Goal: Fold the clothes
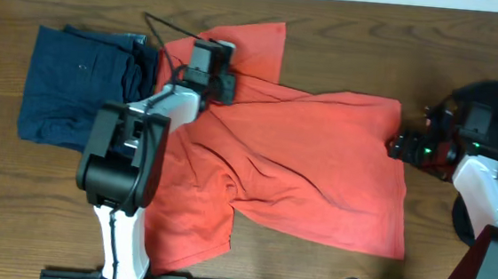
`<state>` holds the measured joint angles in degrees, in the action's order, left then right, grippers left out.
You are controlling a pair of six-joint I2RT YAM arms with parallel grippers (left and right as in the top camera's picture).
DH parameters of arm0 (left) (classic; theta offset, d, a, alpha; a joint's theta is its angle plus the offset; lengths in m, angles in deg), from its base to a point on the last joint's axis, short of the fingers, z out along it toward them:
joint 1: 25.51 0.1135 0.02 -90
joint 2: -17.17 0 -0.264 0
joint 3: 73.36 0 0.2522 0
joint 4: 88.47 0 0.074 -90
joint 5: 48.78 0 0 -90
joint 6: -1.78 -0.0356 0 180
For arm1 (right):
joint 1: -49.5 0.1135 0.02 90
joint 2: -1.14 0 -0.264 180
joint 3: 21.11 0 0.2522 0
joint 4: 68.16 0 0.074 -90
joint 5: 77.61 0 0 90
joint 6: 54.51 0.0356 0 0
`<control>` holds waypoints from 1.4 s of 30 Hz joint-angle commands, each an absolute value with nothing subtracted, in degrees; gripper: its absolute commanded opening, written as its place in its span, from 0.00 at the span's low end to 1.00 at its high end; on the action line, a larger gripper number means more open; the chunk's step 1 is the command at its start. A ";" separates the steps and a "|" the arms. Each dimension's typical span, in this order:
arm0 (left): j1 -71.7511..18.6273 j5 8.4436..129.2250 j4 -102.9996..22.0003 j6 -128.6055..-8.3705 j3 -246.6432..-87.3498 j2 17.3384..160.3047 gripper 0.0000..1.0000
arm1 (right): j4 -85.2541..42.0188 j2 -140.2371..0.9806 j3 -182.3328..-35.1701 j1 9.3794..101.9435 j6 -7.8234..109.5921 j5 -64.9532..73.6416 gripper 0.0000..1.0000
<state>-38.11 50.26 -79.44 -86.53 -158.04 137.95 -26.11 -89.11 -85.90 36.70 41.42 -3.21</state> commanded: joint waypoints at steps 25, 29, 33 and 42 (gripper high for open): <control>-36.56 53.10 -78.15 -81.39 -157.51 137.70 0.32 | -51.18 -105.57 -85.86 40.72 48.98 -6.14 0.14; -36.56 53.23 -78.98 -79.45 -157.66 137.70 0.32 | -46.02 -104.37 -86.86 40.00 48.98 -5.24 0.01; -36.56 53.25 -79.11 -77.77 -158.45 137.70 0.32 | -35.79 -100.68 -89.16 38.69 49.25 4.46 0.01; -36.56 55.85 -79.11 -76.48 -162.10 137.70 0.32 | -22.92 -94.32 -89.99 37.66 49.14 16.51 0.51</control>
